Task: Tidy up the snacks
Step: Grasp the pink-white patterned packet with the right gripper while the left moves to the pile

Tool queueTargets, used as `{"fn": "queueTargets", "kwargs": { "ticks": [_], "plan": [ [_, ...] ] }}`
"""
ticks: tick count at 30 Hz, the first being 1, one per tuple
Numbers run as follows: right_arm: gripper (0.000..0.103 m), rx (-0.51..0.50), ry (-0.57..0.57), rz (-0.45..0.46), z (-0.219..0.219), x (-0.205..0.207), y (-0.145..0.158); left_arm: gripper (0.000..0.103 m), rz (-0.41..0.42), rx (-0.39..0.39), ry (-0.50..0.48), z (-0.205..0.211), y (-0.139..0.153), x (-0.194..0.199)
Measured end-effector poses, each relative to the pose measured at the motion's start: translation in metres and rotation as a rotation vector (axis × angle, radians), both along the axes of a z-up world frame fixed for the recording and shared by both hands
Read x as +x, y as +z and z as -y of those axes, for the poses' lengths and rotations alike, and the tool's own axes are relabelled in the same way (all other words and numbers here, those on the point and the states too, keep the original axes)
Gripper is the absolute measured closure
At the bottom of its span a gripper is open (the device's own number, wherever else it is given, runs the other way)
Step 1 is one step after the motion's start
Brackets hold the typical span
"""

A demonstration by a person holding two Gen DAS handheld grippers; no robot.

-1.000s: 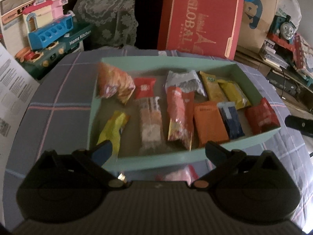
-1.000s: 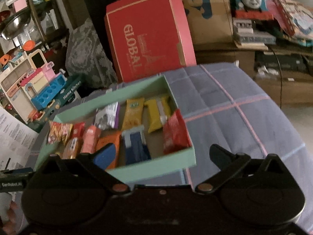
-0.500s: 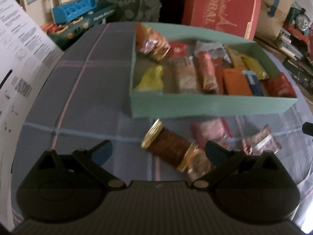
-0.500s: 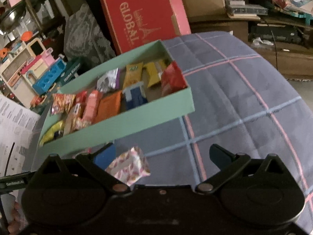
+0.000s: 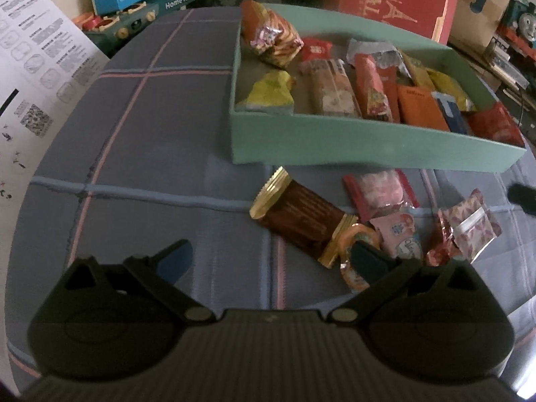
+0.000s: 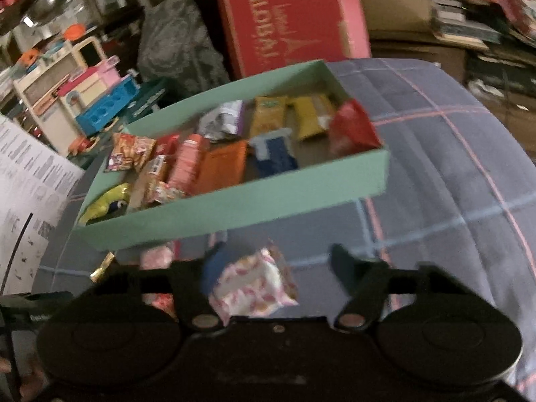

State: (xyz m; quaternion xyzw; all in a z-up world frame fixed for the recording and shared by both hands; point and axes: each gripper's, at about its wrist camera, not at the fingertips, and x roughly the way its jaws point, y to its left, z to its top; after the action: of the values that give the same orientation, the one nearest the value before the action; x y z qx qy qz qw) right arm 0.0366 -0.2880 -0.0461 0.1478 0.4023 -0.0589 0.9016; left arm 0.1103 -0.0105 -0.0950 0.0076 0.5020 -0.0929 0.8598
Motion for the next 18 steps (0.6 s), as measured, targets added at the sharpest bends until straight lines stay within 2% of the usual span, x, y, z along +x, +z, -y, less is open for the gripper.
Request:
{"fn": "queueTargets", "kwargs": {
  "ticks": [3, 9, 13, 18],
  "plan": [
    [0.052, -0.002, 0.076, -0.011, -0.012, 0.021, -0.003, 0.0, -0.009, -0.005, 0.001, -0.001, -0.001, 0.001],
    [0.052, 0.006, 0.215, -0.051, -0.033, 0.051, -0.017, 0.0, -0.013, -0.031, -0.011, 0.0, 0.004, 0.0],
    [0.052, 0.033, 0.232, -0.112, -0.029, 0.056, -0.032, 0.0, 0.007, -0.052, -0.055, 0.012, 0.013, -0.002],
    [0.052, 0.071, 0.248, -0.135, -0.016, 0.038, -0.028, 0.0, 0.023, -0.051, -0.146, 0.036, 0.018, -0.009]
  ]
}}
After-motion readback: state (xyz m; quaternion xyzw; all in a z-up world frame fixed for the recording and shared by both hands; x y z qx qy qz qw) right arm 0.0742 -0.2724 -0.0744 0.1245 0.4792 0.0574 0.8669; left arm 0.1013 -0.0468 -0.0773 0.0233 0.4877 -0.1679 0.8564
